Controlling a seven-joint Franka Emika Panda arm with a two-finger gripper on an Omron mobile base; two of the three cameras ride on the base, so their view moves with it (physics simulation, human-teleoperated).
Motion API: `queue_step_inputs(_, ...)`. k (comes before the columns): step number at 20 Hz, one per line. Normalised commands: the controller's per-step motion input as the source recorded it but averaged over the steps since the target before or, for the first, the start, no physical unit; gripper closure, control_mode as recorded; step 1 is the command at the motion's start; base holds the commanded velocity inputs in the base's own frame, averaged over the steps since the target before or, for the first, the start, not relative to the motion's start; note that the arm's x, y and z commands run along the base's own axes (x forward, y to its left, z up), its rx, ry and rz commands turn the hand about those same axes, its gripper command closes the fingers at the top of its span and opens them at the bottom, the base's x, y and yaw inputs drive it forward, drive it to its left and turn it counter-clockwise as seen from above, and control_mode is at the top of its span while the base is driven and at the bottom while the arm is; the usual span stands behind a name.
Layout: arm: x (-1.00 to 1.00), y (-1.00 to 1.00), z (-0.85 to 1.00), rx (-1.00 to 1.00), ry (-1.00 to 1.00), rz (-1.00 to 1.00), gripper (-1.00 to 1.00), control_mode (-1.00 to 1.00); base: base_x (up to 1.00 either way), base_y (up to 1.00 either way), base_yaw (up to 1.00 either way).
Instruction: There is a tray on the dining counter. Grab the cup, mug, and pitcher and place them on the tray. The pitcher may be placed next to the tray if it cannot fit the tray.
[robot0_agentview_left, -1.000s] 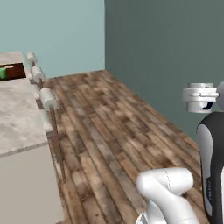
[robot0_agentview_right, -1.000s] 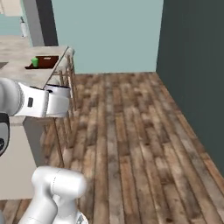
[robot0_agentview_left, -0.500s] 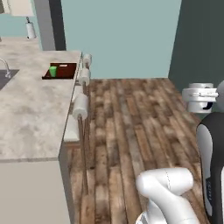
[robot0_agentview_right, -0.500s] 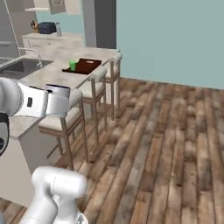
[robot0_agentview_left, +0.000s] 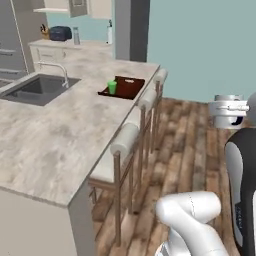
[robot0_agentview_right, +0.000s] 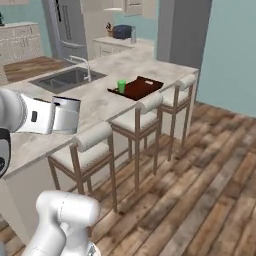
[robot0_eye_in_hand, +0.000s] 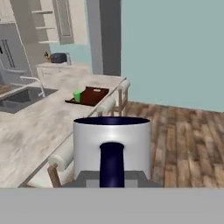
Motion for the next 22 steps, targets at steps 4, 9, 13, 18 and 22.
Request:
queue_step_inputs(4, 0.00, 0.00, 0.00, 0.00, 0.00, 0.00, 1.00, 1.00, 0.86, -0.58, 0.58)
queue_step_inputs(9, 0.00, 0.00, 0.00, 0.00, 0.00, 0.00, 1.00, 1.00, 0.90, -0.74, 0.57)
queue_step_inputs(13, 0.00, 0.00, 0.00, 0.00, 0.00, 0.00, 1.00, 1.00, 0.67, -0.87, 0.46)
queue_step_inputs(18, 0.00, 0.00, 0.00, 0.00, 0.00, 0.00, 1.00, 1.00, 0.56, -0.89, 0.42)
queue_step_inputs(22, 0.00, 0.00, 0.00, 0.00, 0.00, 0.00, 1.00, 1.00, 0.49, -0.84, 0.41)
